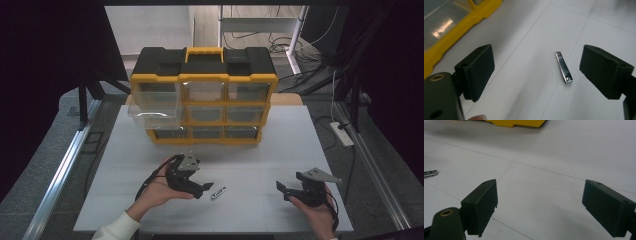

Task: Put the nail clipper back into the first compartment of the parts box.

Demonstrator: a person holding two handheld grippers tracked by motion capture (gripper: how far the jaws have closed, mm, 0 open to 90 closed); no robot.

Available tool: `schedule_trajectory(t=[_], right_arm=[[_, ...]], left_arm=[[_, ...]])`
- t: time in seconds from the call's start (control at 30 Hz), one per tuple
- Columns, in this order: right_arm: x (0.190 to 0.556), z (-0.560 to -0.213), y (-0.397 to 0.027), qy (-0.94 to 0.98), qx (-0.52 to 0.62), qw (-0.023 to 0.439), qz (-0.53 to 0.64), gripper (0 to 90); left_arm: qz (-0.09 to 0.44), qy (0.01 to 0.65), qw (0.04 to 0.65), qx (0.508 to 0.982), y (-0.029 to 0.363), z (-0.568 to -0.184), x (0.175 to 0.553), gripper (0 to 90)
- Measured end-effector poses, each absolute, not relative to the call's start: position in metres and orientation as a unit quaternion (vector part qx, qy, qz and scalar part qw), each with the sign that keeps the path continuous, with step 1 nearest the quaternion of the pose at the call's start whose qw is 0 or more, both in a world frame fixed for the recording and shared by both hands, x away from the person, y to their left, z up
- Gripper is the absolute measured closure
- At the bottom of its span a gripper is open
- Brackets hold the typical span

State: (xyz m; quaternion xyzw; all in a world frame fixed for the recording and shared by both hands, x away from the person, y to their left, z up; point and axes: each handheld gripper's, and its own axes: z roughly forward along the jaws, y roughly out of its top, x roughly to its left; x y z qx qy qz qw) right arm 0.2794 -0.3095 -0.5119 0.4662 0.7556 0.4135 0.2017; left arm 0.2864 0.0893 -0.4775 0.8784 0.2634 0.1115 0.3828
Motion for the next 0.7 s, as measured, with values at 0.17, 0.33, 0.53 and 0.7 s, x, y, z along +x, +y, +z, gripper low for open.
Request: schedule_trajectory(t=[0.17,0.33,0.53,0.7], right_arm=[[0.280,-0.512,-0.309,0.755,0.467,0.202,0.413,13.8],[0.280,-0.513,-0.309,0.756,0.468,0.201,0.412,13.8],[0.280,-0.513,-0.309,0.757,0.468,0.203,0.409,13.8],[0.280,-0.513,-0.309,0.757,0.469,0.201,0.409,13.8]], left_arm=[[0.100,0.255,0.368,0.889,0.083,-0.482,0.287,13.1],[0.092,0.244,0.353,0.899,0.075,-0.487,0.288,13.2],[0.084,0.239,0.342,0.905,0.064,-0.492,0.288,13.2],[0.081,0.230,0.326,0.913,0.055,-0.497,0.287,13.1]])
